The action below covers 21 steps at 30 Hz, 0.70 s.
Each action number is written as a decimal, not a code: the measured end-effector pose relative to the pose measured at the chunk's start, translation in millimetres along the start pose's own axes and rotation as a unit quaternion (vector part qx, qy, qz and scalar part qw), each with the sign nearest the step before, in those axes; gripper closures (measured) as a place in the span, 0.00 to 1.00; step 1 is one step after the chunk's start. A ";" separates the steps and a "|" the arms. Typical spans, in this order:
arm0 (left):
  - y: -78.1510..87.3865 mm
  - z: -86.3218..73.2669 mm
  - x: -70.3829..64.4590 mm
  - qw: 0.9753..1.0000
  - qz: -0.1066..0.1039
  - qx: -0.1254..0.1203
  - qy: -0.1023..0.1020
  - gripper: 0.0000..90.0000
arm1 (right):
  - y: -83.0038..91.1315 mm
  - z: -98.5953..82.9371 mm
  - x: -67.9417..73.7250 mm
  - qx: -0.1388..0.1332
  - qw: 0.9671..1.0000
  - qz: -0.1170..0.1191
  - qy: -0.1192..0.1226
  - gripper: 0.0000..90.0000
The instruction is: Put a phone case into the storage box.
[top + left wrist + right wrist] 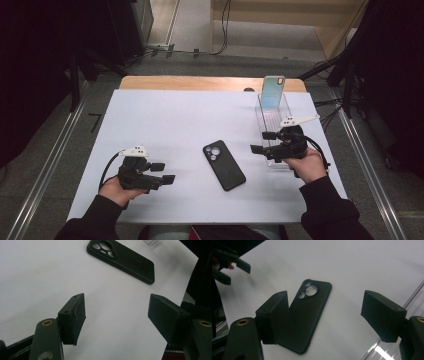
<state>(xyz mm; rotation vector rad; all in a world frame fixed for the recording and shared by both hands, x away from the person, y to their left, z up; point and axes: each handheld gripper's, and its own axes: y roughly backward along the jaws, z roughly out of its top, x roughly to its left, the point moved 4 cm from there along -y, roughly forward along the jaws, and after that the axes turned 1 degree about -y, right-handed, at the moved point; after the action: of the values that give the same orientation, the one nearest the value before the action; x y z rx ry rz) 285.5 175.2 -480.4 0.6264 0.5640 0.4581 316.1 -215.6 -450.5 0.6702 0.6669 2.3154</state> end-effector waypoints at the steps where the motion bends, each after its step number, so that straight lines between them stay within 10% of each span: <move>1: 0.0 0.1 -0.2 1.000 -0.001 0.000 0.000 0.34 | -0.2 -1.8 1.2 0.002 1.000 0.000 0.004 0.24; 21: 1.2 -0.5 -6.1 1.000 -0.013 -0.011 -0.006 0.34 | 8.9 -56.2 20.9 0.024 0.999 0.020 0.017 0.25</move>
<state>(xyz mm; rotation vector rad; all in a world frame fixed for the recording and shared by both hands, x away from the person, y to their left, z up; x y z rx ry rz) 280.3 172.9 -477.9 0.5996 0.5540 0.4358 264.3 -223.4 -480.8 0.6736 0.7314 2.3586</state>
